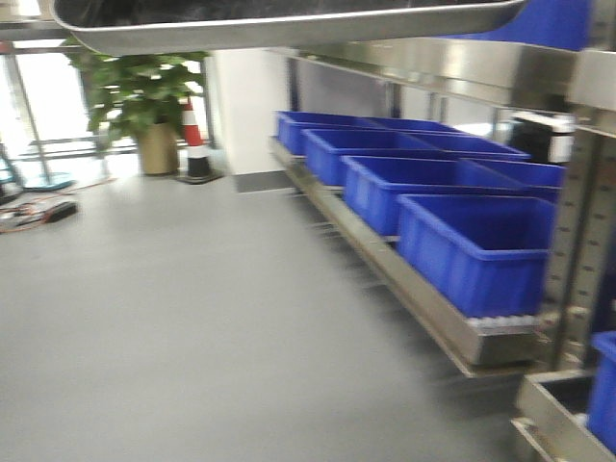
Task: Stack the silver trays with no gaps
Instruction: 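Drive the base away from the shelf, turning while carrying the tray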
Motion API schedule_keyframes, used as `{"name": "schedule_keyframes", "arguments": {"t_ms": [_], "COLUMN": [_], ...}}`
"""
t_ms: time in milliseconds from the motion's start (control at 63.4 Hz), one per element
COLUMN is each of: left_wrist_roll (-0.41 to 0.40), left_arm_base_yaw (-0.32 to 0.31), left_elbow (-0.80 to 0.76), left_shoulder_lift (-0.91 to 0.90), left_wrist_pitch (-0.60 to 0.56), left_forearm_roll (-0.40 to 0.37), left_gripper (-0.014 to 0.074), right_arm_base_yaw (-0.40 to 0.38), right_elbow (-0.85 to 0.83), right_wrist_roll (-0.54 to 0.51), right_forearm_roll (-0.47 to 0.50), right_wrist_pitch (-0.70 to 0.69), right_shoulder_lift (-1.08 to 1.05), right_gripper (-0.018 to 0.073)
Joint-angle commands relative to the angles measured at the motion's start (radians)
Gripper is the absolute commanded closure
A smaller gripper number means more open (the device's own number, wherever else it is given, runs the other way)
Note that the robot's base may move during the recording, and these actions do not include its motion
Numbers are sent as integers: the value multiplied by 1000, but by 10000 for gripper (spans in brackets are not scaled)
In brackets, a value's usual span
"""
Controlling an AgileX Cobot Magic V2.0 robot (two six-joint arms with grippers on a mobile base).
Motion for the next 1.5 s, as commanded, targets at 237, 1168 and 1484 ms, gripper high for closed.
{"name": "schedule_keyframes", "arguments": {"t_ms": [237, 1168, 1484], "left_wrist_roll": [28, 28, 28], "left_arm_base_yaw": [-11, -11, -11], "left_elbow": [-25, -25, -25], "left_shoulder_lift": [-39, -39, -39], "left_wrist_pitch": [35, 35, 35], "left_forearm_roll": [14, -76, -92], "left_gripper": [645, 645, 645], "right_arm_base_yaw": [0, 0, 0], "right_elbow": [-33, -33, -33], "right_wrist_roll": [-17, -17, -17], "right_forearm_roll": [-20, -19, -19], "right_wrist_pitch": [-33, -33, -33], "right_shoulder_lift": [-39, -39, -39], "right_gripper": [501, 501, 501]}}
